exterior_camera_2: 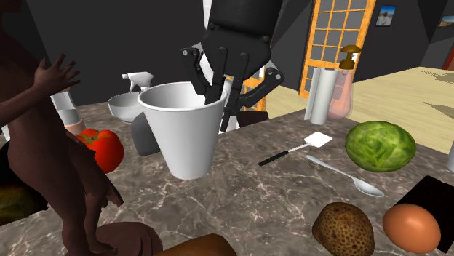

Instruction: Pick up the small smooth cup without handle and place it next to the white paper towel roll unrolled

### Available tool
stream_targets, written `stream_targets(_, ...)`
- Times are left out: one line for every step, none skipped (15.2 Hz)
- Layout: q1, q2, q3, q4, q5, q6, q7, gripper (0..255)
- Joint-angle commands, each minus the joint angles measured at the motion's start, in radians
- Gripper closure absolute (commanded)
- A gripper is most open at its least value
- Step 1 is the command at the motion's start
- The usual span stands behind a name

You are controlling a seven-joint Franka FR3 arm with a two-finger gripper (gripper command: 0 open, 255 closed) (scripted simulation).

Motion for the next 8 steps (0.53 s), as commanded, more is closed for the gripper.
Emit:
stream_targets(0.001, 0.0, 0.001, 0.028, 0.002, -0.028, -0.006, 255)
stream_targets(0.002, 0.0, 0.001, 0.041, 0.003, -0.041, -0.009, 255)
stream_targets(0.002, -0.001, 0.001, 0.054, 0.004, -0.054, -0.012, 255)
stream_targets(0.003, -0.001, 0.002, 0.067, 0.004, -0.067, -0.015, 255)
stream_targets(0.003, -0.001, 0.002, 0.081, 0.005, -0.08, -0.018, 255)
stream_targets(0.004, 0.0, 0.002, 0.094, 0.005, -0.093, -0.02, 255)
stream_targets(0.005, 0.0, 0.003, 0.109, 0.006, -0.106, -0.023, 255)
stream_targets(0.005, 0.001, 0.003, 0.123, 0.006, -0.12, -0.026, 255)
